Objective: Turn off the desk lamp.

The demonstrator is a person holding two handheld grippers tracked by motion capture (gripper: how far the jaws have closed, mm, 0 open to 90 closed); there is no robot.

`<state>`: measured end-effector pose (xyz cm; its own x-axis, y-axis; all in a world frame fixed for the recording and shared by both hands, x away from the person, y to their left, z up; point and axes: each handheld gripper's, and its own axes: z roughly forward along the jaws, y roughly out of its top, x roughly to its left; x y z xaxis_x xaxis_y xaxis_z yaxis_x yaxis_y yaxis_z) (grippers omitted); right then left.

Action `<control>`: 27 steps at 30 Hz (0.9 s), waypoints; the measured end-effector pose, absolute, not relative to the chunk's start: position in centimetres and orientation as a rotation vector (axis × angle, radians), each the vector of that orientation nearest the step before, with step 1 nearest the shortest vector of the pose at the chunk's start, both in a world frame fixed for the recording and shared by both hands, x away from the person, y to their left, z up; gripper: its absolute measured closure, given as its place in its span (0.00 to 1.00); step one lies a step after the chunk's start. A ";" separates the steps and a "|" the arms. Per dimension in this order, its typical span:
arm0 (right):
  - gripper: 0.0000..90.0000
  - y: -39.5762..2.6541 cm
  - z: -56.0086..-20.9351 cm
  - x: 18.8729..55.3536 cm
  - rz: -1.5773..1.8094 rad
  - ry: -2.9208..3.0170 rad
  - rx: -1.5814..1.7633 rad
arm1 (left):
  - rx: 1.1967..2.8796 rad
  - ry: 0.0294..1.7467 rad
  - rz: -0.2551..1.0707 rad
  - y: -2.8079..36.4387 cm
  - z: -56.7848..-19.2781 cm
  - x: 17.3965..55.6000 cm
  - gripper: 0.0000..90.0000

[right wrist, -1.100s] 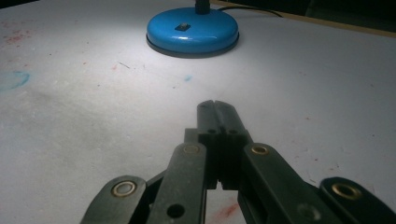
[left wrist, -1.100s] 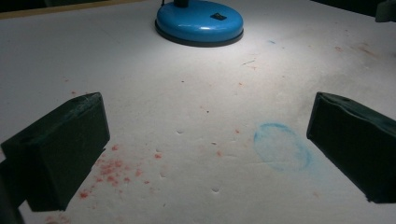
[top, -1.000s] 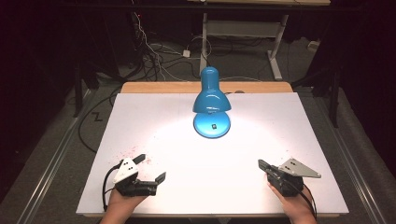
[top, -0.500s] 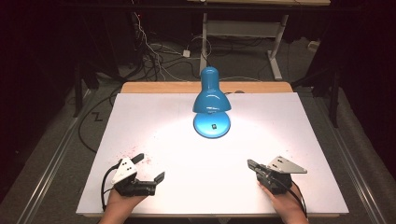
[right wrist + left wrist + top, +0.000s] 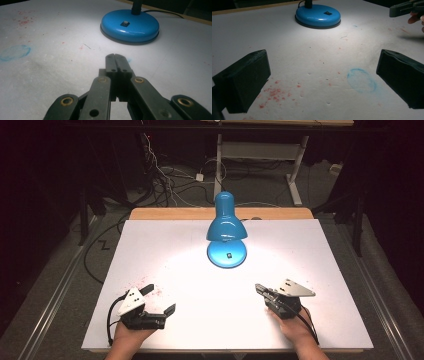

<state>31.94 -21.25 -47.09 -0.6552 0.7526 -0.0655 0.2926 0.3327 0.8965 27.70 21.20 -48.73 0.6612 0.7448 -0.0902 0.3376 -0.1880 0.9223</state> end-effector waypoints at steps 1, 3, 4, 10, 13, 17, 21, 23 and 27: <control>1.00 -21.3 -47.1 31.9 1.284 2.126 0.916 | 1.787 0.872 0.473 21.3 -48.8 27.7 0.00; 1.00 -21.0 -46.9 32.3 1.289 2.120 0.919 | 1.784 0.883 0.462 21.4 -49.0 27.8 0.00; 1.00 -20.9 -46.9 32.5 1.290 2.118 0.922 | 1.787 0.889 0.459 21.4 -49.0 27.8 0.00; 1.00 -20.1 -46.5 33.7 1.295 2.118 0.922 | 1.786 0.892 0.454 21.5 -49.1 27.8 0.00; 1.00 -19.9 -46.4 34.1 1.296 2.111 0.925 | 1.789 0.886 0.452 21.4 -49.1 27.8 0.00; 1.00 -19.4 -46.2 34.7 1.293 2.114 0.920 | 1.800 0.879 0.443 21.3 -49.1 27.8 0.00; 1.00 -19.0 -46.1 35.3 1.291 2.115 0.919 | 1.810 0.867 0.435 21.2 -49.2 27.7 0.00; 1.00 -18.8 -45.9 35.6 1.301 2.116 0.923 | 1.813 0.860 0.435 21.1 -49.2 27.7 0.00; 1.00 -18.4 -45.8 36.3 1.310 2.126 0.915 | 1.824 0.855 0.430 21.0 -49.2 27.7 0.00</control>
<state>36.28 -18.43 -45.76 -0.6626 0.7472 -0.0510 0.2907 0.3193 0.9020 27.70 20.97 -49.24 0.6824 0.7248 -0.0944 0.3561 -0.2170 0.9089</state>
